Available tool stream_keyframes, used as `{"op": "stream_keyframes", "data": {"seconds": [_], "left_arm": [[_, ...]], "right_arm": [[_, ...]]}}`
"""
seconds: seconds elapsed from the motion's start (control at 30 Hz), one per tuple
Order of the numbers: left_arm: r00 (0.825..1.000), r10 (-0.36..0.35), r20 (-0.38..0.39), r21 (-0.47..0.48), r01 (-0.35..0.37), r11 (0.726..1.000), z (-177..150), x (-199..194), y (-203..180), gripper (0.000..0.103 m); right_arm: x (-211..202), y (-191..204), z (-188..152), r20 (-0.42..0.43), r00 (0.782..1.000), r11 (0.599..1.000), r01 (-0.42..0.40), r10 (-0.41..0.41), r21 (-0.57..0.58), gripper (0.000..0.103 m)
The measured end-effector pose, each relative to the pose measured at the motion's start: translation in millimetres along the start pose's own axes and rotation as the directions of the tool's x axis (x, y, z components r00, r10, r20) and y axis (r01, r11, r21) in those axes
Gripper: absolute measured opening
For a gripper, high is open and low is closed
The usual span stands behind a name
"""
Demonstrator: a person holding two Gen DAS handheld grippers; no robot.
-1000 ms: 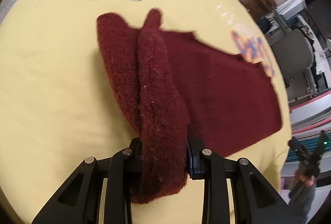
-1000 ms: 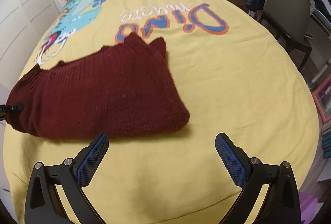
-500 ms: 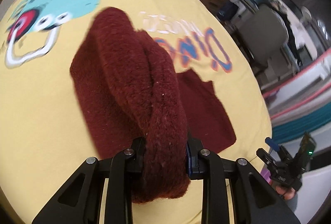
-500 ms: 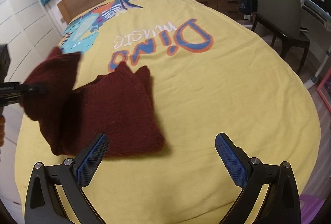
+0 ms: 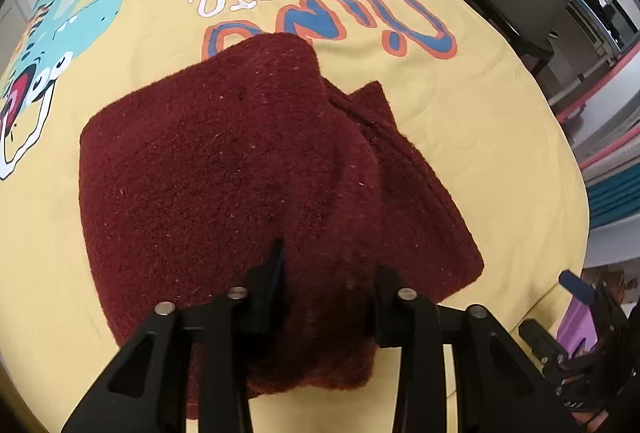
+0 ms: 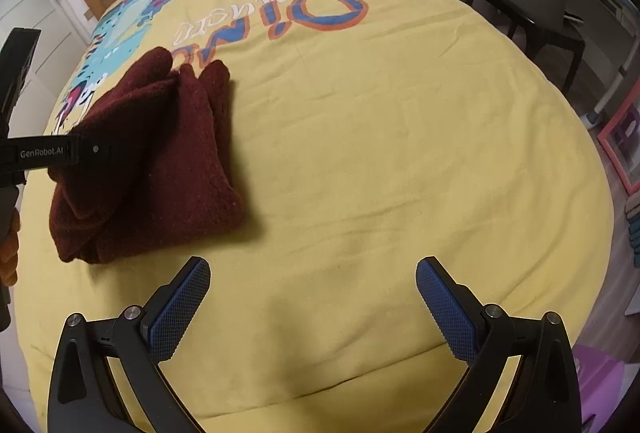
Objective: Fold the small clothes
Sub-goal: 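Grasp the sweater edge with the left gripper and fold it over the bundle, then open the left gripper and release the folded bundle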
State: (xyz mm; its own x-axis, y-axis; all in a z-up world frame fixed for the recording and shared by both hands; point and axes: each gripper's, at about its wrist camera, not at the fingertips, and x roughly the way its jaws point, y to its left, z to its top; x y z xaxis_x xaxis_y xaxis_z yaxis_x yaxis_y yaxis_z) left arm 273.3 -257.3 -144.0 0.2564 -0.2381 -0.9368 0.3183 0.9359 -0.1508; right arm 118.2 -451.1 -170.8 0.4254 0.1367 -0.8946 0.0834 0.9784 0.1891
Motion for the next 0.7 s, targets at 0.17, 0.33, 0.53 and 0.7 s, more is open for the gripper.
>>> {"op": "stream_keyframes", "data": {"seconds": [0.17,0.33,0.53,0.7], "left_arm": [[0.999,0.026,-0.041,-0.015,-0.027,1.0,1.3,10.8,2.4,0.053],[0.999,0.017,-0.032,-0.035,-0.018,0.999,3.3,-0.6,4.9,0.086],[0.999,-0.031,-0.009,-0.04,0.03,0.999,2.6,-26.3,9.6,0.102],[0.994,-0.091,0.054,-0.093,0.095,0.991,3.9,-61.0,28.8,0.102]], "right_arm": [[-3.2,-4.1,-2.6,0.004,1.0,1.0,0.005,-0.005,0.011,0.103],[-4.9,-5.5,-2.1,0.003,1.0,1.0,0.012,-0.012,0.014,0.103],[-8.6,1.3,1.2,0.004,1.0,1.0,0.014,-0.014,0.002,0.103],[-19.6,21.6,12.9,0.02,1.0,0.999,-0.008,0.009,-0.048,0.103]]}}
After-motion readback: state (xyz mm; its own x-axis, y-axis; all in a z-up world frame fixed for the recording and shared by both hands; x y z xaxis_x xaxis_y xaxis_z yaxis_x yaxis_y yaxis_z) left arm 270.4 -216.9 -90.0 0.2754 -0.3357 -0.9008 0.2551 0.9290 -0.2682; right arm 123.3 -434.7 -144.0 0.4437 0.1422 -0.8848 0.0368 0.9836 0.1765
